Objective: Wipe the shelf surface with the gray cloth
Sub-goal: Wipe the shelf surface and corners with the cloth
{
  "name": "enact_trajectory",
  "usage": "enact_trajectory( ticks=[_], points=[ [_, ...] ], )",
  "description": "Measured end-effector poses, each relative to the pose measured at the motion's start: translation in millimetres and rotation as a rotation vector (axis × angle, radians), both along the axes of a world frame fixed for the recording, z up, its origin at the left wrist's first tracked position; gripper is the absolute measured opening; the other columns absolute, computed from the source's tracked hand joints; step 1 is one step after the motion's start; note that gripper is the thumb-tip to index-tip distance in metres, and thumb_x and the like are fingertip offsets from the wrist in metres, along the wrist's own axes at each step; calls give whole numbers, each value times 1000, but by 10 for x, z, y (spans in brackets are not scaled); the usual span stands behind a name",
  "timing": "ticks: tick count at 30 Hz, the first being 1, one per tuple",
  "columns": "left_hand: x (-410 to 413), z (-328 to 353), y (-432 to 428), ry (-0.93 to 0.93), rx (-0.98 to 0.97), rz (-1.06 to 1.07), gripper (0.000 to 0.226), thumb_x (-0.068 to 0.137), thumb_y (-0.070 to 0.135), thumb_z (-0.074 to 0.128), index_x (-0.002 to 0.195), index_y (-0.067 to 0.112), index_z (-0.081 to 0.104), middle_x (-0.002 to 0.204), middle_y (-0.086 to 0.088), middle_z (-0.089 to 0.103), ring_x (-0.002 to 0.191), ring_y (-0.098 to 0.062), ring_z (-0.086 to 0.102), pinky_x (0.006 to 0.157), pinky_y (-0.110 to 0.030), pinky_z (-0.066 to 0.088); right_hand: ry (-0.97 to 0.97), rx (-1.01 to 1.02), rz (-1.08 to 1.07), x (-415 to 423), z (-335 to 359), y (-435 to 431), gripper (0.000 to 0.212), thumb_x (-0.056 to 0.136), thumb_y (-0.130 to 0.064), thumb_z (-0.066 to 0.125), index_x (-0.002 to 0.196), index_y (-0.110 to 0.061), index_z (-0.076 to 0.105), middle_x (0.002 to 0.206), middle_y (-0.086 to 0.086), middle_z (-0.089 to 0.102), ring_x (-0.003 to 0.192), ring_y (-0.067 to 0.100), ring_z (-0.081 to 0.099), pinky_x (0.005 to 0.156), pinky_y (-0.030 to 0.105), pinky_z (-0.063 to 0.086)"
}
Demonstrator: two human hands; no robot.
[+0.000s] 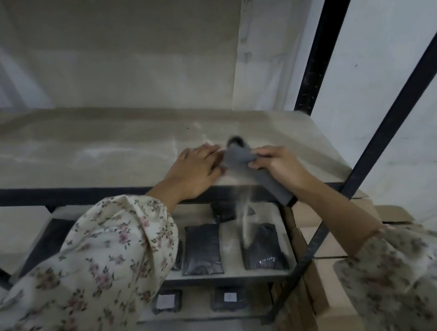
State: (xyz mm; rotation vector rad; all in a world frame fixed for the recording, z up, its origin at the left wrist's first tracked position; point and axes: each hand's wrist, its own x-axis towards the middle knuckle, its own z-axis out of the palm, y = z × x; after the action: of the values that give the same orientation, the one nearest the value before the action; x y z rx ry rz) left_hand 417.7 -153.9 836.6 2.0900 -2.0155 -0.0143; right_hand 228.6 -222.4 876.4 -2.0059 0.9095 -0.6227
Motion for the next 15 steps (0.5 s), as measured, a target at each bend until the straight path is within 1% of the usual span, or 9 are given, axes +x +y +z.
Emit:
enact_trajectory(
  ticks=[2, 3, 5, 6, 8, 10, 11, 13, 15],
  points=[
    [20, -25, 8, -10, 23, -10, 50, 98, 42, 26, 146, 28, 21, 157, 6, 20, 145, -14, 12, 118, -40, 10, -51, 8, -255, -85, 20, -305, 20, 89, -10, 54, 103, -11, 68, 91, 4, 63, 83, 9, 60, 82, 30, 43],
    [30, -35, 9, -7, 30, -13, 50, 98, 43, 25, 147, 29, 20, 157, 7, 18, 146, -13, 11, 118, -40, 8, 58, -76, -361, -122, 9, -439, 23, 88, -17, 54, 106, -12, 68, 98, 7, 63, 90, 18, 59, 84, 34, 45],
    [51, -38, 7, 3, 41, -22, 51, 98, 44, 24, 147, 31, 19, 157, 8, 17, 145, -12, 10, 118, -39, 7, 304, -235, -399, -123, -50, -473, 26, 86, -28, 52, 104, -18, 67, 106, 12, 64, 94, 30, 60, 80, 37, 49],
    [69, -33, 0, 4, 42, -28, 50, 98, 44, 24, 147, 31, 19, 157, 8, 17, 145, -12, 11, 118, -39, 8, 346, -285, -333, -93, -74, -403, 21, 86, -28, 51, 97, -21, 67, 102, 12, 65, 91, 30, 60, 73, 35, 48],
    [103, -13, -12, 1, 40, -38, 50, 98, 44, 24, 146, 31, 21, 157, 9, 18, 145, -11, 13, 118, -39, 9, 277, -306, -123, -29, -125, -203, 13, 88, -20, 53, 85, -23, 66, 91, 7, 64, 82, 24, 60, 63, 31, 41],
    [127, 2, -28, -4, 43, -43, 50, 98, 44, 25, 146, 31, 22, 157, 9, 19, 145, -12, 14, 118, -40, 11, 136, -145, 20, -7, -54, -25, 13, 88, -14, 56, 90, -19, 68, 89, 1, 63, 80, 15, 57, 67, 22, 40],
    [133, 6, -39, -4, 50, -43, 50, 98, 45, 25, 146, 31, 21, 157, 9, 18, 145, -12, 14, 118, -40, 10, 68, -45, 21, -11, -12, -61, 14, 88, -13, 56, 92, -20, 67, 90, -2, 62, 80, 11, 56, 70, 18, 40],
    [141, 4, -58, 2, 68, -37, 50, 98, 46, 24, 146, 34, 18, 157, 10, 16, 145, -12, 10, 118, -39, 7, -33, 46, -127, -15, 75, -329, 13, 89, -14, 55, 87, -22, 65, 89, -1, 61, 83, 15, 57, 72, 24, 42],
    [142, -8, -79, 5, 79, -28, 51, 97, 48, 23, 147, 36, 16, 157, 11, 14, 146, -11, 7, 118, -38, 5, 9, -44, -318, 8, 109, -726, 15, 88, -15, 52, 90, -16, 67, 93, 5, 62, 91, 28, 59, 75, 32, 43]
  ],
)
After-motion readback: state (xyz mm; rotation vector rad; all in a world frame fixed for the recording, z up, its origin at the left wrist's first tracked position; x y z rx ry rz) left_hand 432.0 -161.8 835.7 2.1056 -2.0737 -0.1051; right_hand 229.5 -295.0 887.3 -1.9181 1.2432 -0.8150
